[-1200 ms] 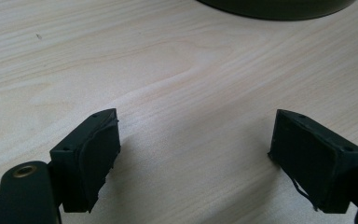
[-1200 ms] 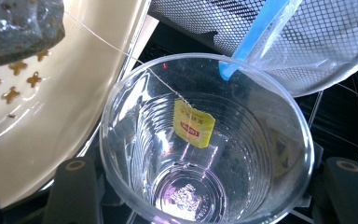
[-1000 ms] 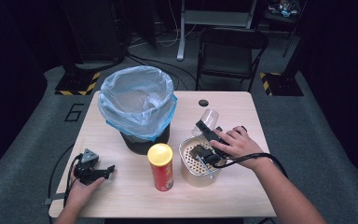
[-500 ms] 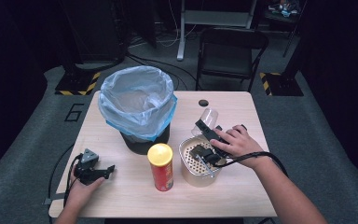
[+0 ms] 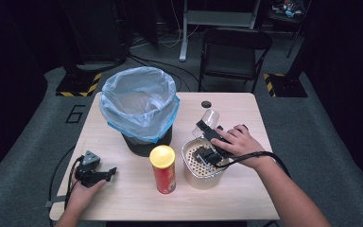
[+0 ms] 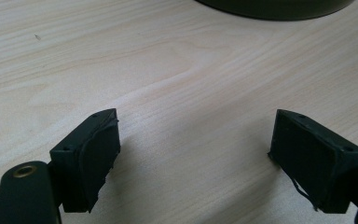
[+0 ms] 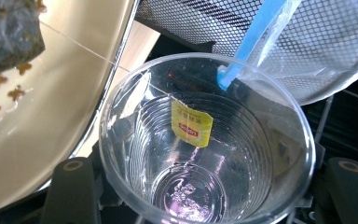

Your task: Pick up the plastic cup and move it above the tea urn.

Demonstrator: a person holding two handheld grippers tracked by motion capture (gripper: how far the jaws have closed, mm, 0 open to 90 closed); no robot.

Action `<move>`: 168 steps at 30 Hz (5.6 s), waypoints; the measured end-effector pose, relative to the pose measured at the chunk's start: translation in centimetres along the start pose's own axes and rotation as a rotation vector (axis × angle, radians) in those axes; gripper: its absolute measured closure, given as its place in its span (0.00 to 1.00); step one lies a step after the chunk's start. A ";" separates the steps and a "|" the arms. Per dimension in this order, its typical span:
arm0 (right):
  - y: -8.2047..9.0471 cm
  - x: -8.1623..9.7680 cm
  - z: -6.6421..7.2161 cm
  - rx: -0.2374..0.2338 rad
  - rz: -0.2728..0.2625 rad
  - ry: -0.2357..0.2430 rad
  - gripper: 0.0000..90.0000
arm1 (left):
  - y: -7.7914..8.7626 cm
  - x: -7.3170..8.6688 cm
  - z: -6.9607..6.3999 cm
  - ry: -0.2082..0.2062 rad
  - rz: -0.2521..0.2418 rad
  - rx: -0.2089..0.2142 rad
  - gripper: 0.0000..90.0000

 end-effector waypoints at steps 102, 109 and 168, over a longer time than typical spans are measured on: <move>-5.9 2.9 -21.9 -0.459 -0.282 -1.662 0.36 | -0.1 -0.1 0.0 -0.007 -0.001 0.003 0.16; -7.9 0.9 -22.1 -0.487 -0.315 -1.669 0.35 | 0.0 -0.1 -0.1 -0.009 0.011 0.012 0.16; -5.4 3.2 -17.0 -0.382 -0.160 -1.555 0.23 | 1.8 -0.8 -1.0 0.098 -0.044 0.082 0.15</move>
Point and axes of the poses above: each handheld gripper's, and its own axes: y roughly backward along the jaws, x roughly out of its underside, z roughly to its left, the point moved 4 cm from there along -y, roughly forward along the jaws, and after that the axes turned 3 degrees about z, right-handed, at the moved point
